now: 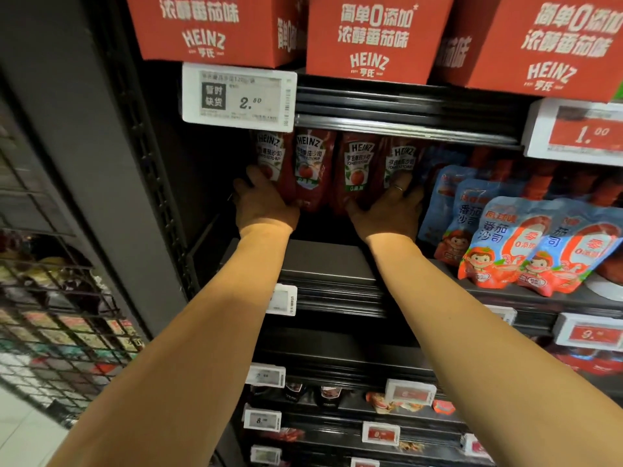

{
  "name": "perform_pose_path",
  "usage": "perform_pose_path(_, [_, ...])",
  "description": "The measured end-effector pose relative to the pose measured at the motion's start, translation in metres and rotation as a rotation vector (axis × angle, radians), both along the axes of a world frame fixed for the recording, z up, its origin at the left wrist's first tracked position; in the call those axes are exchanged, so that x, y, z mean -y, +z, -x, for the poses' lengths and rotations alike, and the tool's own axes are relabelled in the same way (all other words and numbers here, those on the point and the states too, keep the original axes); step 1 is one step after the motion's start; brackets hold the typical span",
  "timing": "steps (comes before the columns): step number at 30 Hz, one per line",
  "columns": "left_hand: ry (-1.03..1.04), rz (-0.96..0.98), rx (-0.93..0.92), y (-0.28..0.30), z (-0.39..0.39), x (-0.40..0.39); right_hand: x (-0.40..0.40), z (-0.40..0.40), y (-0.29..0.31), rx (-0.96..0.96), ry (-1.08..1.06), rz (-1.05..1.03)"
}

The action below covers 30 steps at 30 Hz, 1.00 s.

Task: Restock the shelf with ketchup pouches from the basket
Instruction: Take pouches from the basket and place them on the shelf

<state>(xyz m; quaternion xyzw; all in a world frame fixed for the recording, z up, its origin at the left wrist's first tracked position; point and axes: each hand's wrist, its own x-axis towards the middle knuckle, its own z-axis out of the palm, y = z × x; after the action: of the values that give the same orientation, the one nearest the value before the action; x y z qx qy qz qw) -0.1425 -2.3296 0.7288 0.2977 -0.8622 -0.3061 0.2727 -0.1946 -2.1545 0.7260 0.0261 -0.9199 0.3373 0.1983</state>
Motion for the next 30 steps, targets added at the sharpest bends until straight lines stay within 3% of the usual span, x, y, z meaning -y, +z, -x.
perform_pose_path(10, [-0.08, -0.052, 0.087, 0.011, -0.038, -0.005, -0.006, -0.027, 0.012, 0.056, 0.01, -0.126])
perform_pose_path(17, [-0.223, -0.044, -0.013, 0.003, -0.052, 0.008, -0.019, -0.063, 0.008, 0.121, -0.021, -0.29])
perform_pose_path(22, [-0.271, -0.132, -0.128, 0.004, -0.059, 0.012, -0.029, -0.094, 0.002, 0.008, -0.066, -0.148])
perform_pose_path(26, [-0.317, -0.23, -0.172, 0.002, -0.071, 0.015, -0.039, -0.116, -0.007, -0.115, -0.057, -0.168])
perform_pose_path(30, [-0.431, -0.149, -0.106, -0.002, -0.097, 0.017, -0.053, -0.131, -0.021, -0.222, 0.023, -0.179])
